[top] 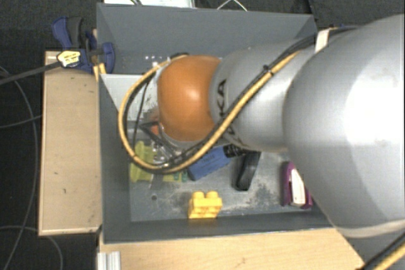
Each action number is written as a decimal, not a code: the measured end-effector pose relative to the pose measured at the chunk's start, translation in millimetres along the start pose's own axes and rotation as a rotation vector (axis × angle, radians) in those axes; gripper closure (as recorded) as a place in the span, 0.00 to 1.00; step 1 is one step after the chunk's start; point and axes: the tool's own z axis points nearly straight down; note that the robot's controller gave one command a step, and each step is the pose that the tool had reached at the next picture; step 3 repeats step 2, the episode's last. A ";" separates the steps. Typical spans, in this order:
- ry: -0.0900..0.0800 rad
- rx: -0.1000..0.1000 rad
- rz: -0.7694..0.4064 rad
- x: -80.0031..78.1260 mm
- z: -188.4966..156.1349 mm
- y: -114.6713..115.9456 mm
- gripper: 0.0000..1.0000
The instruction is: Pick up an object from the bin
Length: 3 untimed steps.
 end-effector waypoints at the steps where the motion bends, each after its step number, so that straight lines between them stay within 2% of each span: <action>1: 0.000 0.000 0.001 0.0 -8.1 0.0 1.00; 3: -0.002 -0.001 0.001 -0.4 -15.2 0.0 1.00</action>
Offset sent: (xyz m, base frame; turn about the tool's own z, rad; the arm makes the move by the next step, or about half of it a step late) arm 0.0000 0.0000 0.0280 0.0000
